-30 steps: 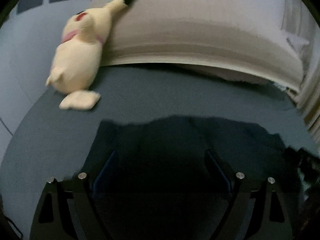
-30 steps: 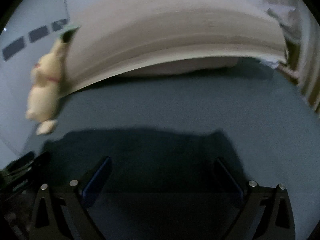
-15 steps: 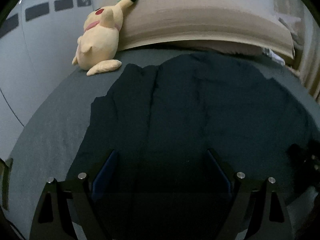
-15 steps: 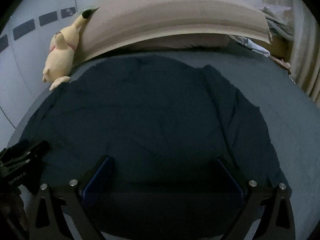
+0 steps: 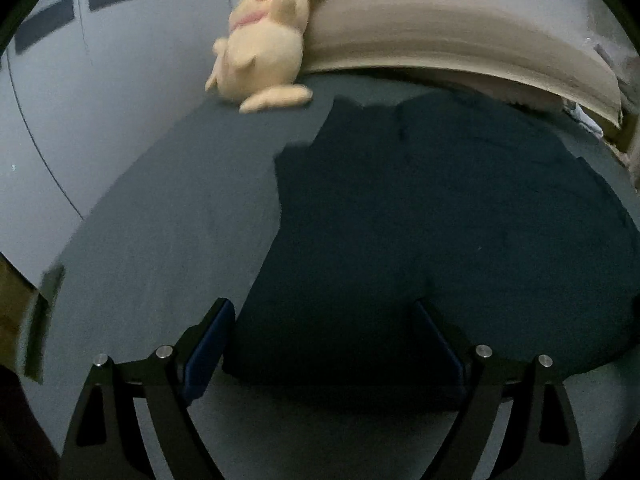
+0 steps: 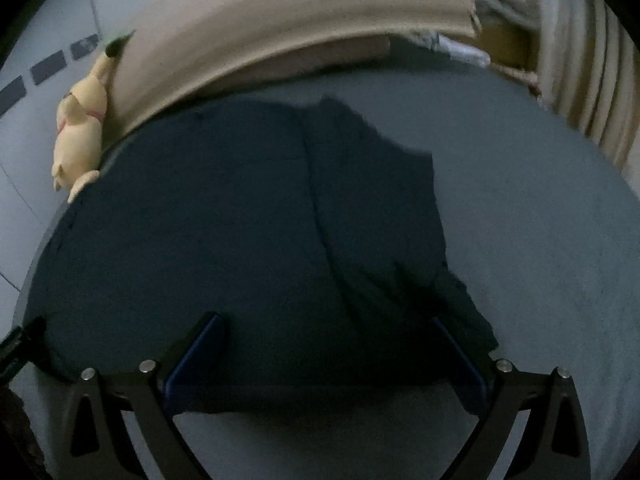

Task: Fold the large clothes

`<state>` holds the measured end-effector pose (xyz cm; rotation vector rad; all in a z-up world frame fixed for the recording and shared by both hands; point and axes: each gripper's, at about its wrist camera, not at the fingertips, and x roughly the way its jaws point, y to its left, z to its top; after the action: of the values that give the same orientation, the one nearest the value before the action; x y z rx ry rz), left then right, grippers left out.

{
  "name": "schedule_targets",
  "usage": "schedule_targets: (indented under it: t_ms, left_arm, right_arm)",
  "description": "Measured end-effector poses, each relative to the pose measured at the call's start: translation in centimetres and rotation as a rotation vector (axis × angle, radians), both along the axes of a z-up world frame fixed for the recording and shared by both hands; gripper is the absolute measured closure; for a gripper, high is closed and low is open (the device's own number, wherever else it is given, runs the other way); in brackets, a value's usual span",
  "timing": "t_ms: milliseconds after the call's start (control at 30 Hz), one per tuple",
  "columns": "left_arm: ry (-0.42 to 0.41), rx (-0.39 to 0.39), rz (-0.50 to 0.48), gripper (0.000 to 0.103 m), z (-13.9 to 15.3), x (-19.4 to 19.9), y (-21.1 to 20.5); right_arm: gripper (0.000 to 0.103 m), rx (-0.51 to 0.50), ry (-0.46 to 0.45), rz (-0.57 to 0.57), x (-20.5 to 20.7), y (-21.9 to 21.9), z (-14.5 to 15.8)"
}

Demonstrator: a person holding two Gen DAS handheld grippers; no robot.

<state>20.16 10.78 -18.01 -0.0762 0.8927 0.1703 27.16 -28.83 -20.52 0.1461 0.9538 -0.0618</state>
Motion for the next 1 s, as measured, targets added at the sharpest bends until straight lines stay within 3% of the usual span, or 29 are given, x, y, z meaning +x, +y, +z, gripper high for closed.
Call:
schedule_targets:
  t_ms: [100,167,267,333,400,467,533,600,667,800,900,1000]
  left_arm:
    - [-0.032,-0.064,0.03,0.012,1.0,-1.2,1.1]
    - [-0.038,-0.027,0.044,0.012,1.0,-1.7,1.4]
    - [0.032,-0.068,0.054,0.012,-0.4,-1.4,2.3]
    - [0.04,-0.127,0.084,0.012,-0.2,-2.0,3.5]
    - [-0.014,-0.133,0.11,0.012,0.7,-3.0,4.3]
    - [-0.021,-0.111,0.12,0.012,0.6,-3.4,4.8]
    - [0.051,-0.109,0.119,0.012,-0.7,-3.1,5.3]
    - [0.057,-0.143,0.144,0.012,-0.9,-3.5,6.1]
    - [0.029,-0.146,0.16,0.012,-0.2,-4.3,6.4]
    - [0.002,-0.142,0.193,0.012,0.2,-5.1,7.0]
    - [0.034,-0.139,0.215,0.012,-0.5,-4.6,7.7]
    - [0.055,-0.134,0.225,0.012,-1.2,-4.7,7.9]
  right_arm:
    - [0.001,0.055,-0.049,-0.014,-1.6,-0.9,1.6]
    - [0.0,0.05,-0.072,-0.031,-2.2,-1.7,2.0]
    - [0.0,0.071,0.036,-0.071,-1.7,-3.6,-0.3]
    - [0.0,0.184,0.058,-0.116,-2.2,-5.3,-0.6]
    - [0.0,0.242,0.015,-0.137,-3.1,-6.3,0.3]
    - [0.0,0.219,-0.029,-0.134,-3.7,-6.9,1.0]
    - [0.0,0.195,0.016,-0.13,-3.3,-7.3,0.1]
    - [0.0,0.193,0.069,-0.166,-3.2,-7.3,-0.7]
    - [0.0,0.245,0.028,-0.189,-3.9,-7.9,0.0]
    - [0.0,0.2,-0.075,-0.157,-4.9,-6.9,2.7]
    - [0.0,0.173,-0.148,-0.116,-5.5,-6.0,4.1]
    - [0.0,0.155,-0.165,-0.071,-5.2,-4.6,4.5]
